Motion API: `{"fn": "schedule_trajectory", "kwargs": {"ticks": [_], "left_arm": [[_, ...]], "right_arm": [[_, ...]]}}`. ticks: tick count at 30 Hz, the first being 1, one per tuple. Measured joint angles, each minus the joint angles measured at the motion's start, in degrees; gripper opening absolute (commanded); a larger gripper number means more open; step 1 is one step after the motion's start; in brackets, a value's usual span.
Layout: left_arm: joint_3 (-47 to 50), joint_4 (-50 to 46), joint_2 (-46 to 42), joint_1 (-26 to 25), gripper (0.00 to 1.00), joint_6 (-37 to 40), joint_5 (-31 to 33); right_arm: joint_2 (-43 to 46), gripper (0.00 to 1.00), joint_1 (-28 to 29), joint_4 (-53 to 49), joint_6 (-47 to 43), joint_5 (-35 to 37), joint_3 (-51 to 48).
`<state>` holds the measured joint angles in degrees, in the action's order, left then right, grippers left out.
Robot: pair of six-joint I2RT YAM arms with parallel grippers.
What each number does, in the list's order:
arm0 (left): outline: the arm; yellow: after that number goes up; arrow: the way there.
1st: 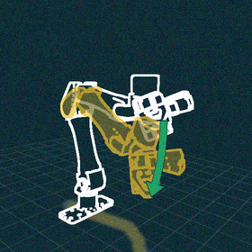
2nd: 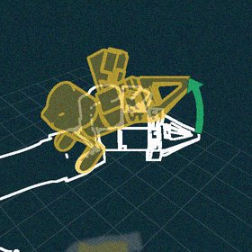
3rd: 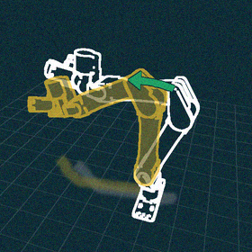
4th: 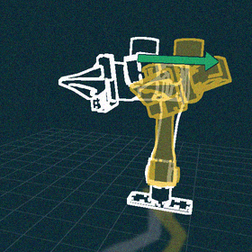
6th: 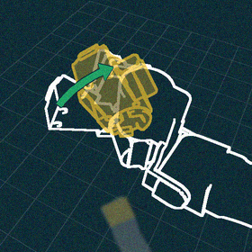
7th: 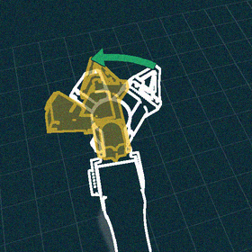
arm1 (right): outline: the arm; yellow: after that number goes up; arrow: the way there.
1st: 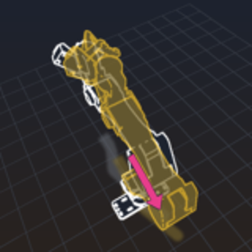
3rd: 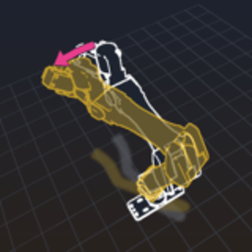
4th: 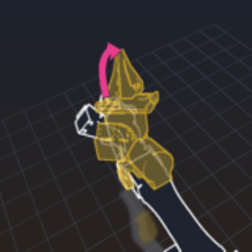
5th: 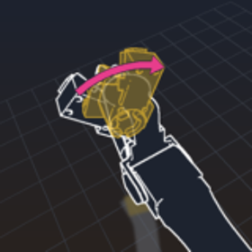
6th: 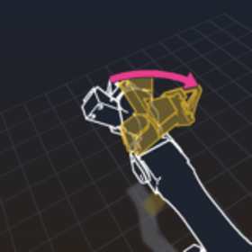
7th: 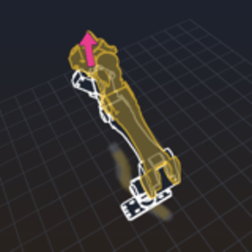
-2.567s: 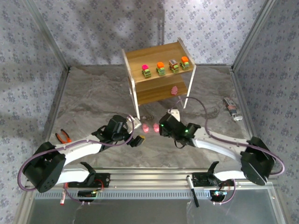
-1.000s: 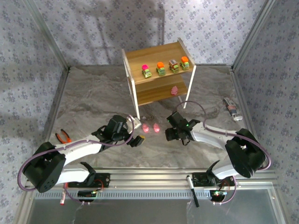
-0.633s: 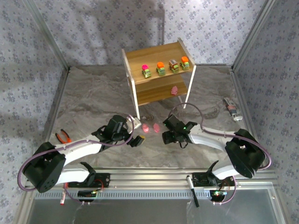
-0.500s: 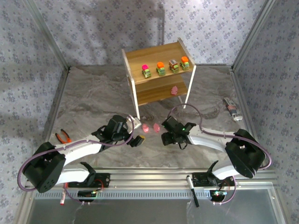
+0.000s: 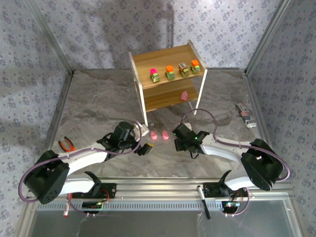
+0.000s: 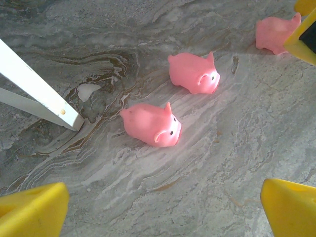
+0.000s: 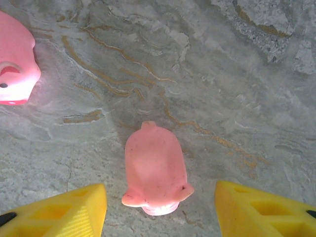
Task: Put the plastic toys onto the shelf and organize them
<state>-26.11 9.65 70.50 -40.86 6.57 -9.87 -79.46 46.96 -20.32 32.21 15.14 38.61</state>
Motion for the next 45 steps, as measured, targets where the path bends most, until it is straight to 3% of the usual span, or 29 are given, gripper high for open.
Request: {"fn": "schedule_trajectory", "kwargs": {"ticks": [5, 31, 45], "left_arm": [[0.0, 0.0, 0.0, 0.0, 1.00, 0.0, 0.0], [0.0, 0.0, 0.0, 0.0, 1.00, 0.0, 0.0], [0.0, 0.0, 0.0, 0.0, 1.00, 0.0, 0.0]], "right_arm": [[0.3, 0.53, 0.0, 2.2, 0.4, 0.1, -1.7], [4.3, 0.52, 5.9, 18.4, 3.0, 8.9, -14.2], [3.3, 0.51, 5.7, 24.5, 2.5, 10.6, -14.5]]}}
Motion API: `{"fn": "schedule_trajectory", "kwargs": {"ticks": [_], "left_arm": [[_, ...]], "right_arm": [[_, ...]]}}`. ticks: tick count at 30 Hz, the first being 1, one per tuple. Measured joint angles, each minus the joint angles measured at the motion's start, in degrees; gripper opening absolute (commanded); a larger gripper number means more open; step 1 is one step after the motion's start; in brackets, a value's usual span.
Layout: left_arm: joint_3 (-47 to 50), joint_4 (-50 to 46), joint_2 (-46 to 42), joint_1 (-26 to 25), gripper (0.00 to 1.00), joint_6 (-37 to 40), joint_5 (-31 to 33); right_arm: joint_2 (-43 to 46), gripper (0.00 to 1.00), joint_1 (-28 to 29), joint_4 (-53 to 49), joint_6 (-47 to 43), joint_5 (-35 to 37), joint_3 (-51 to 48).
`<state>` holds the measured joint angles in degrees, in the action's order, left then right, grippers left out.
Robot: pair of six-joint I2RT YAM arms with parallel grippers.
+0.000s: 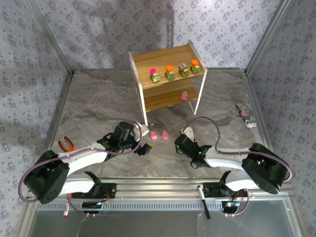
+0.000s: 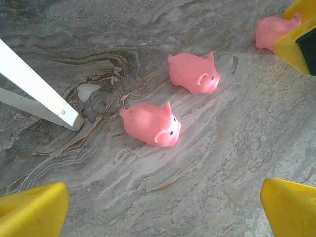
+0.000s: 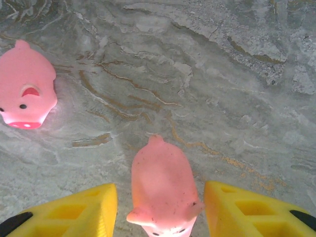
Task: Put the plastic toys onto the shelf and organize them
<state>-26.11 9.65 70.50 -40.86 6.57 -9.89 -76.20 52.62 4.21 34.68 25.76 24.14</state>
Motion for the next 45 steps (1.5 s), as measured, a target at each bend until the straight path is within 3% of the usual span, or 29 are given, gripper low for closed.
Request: {"fn": "schedule_trajectory", "kwargs": {"ticks": [13, 24, 35, 45], "left_arm": [[0.0, 0.0, 0.0, 0.0, 1.00, 0.0, 0.0], [0.0, 0.0, 0.0, 0.0, 1.00, 0.0, 0.0], [0.0, 0.0, 0.0, 0.0, 1.00, 0.0, 0.0], [0.0, 0.0, 0.0, 0.0, 1.00, 0.0, 0.0]], "right_arm": [[-0.7, 0.44, -0.5, 0.3, -1.2, 0.0, 0.0], [-0.7, 0.46, -0.3, 0.5, -1.2, 0.0, -1.0], [-0.7, 0.24, -0.2, 0.7, -1.4, 0.1, -1.1], [0.8, 0.17, 1.3, -0.3, -1.4, 1.1, -0.9]]}}
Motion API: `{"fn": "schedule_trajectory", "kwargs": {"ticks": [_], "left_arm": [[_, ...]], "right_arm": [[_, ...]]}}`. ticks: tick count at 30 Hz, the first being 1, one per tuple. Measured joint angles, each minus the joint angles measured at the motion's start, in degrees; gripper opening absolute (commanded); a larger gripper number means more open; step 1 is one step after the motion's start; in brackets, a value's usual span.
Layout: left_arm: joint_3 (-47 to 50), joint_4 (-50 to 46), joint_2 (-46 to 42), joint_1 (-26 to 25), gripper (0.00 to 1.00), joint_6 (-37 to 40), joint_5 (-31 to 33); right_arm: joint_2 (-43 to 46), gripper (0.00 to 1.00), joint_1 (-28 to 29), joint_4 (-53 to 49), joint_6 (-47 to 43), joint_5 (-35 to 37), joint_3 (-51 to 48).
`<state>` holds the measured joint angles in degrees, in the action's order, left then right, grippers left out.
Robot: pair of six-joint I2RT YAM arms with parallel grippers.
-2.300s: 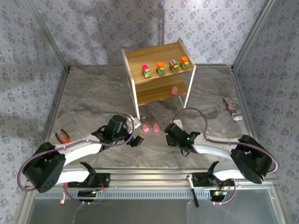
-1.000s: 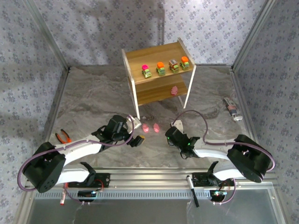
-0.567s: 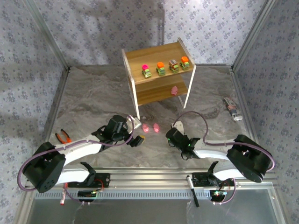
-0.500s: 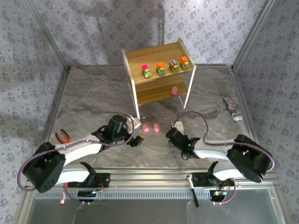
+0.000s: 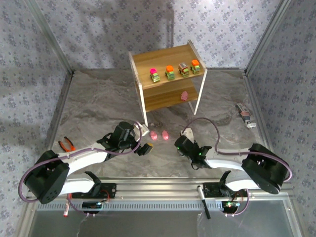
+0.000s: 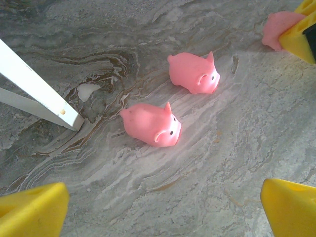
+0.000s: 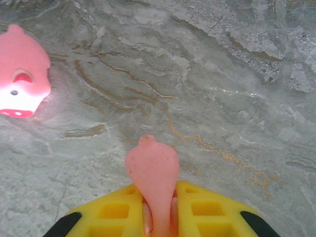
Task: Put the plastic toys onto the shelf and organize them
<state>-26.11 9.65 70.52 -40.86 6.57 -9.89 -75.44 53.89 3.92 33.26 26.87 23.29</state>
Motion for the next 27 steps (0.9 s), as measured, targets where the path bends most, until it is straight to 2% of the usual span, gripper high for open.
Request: {"fn": "schedule_trajectory", "kwargs": {"ticks": [13, 21, 27], "left_arm": [[0.0, 0.0, 0.0, 0.0, 1.00, 0.0, 0.0], [0.0, 0.0, 0.0, 0.0, 1.00, 0.0, 0.0], [0.0, 0.0, -0.2, 0.0, 1.00, 0.0, 0.0]], "right_arm": [[4.6, 0.16, 1.1, -8.8, 0.2, 1.0, 8.6], [3.1, 0.16, 0.5, -16.4, -1.2, 1.6, 23.6], [-0.6, 0.16, -2.8, -18.8, -1.6, 2.3, 32.2]]}}
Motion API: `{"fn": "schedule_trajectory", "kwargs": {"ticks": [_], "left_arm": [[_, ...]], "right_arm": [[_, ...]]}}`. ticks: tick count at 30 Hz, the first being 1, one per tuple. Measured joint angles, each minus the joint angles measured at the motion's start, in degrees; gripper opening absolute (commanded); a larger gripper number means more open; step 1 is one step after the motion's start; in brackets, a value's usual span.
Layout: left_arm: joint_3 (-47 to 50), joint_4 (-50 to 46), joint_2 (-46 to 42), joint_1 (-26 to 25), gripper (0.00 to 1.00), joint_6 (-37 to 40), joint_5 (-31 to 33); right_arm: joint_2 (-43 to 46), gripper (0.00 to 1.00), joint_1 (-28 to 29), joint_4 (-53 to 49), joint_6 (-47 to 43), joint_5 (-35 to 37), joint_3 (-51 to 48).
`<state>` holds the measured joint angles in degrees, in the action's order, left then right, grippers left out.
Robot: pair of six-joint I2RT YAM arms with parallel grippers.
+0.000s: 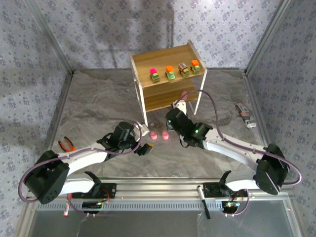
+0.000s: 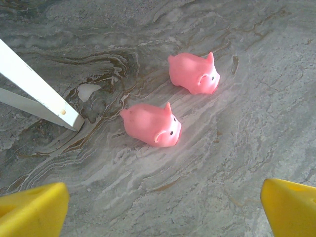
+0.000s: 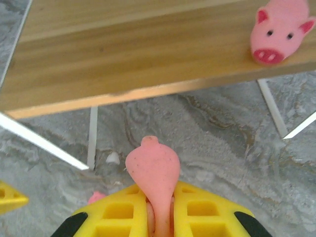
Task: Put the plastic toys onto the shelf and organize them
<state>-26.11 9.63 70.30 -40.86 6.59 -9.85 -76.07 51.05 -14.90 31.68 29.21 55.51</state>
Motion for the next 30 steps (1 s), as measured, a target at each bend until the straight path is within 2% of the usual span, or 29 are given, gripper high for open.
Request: {"fn": "schedule_trajectory", "kwargs": {"ticks": [7, 30], "left_arm": [[0.0, 0.1, -1.3, 0.0, 1.00, 0.0, 0.0], [0.0, 0.0, -1.3, 0.0, 1.00, 0.0, 0.0]], "right_arm": [[-5.4, 0.16, -2.7, -0.8, 0.0, 0.4, 4.9], [-11.5, 0.16, -9.5, -3.6, -0.2, 0.5, 14.9]]}}
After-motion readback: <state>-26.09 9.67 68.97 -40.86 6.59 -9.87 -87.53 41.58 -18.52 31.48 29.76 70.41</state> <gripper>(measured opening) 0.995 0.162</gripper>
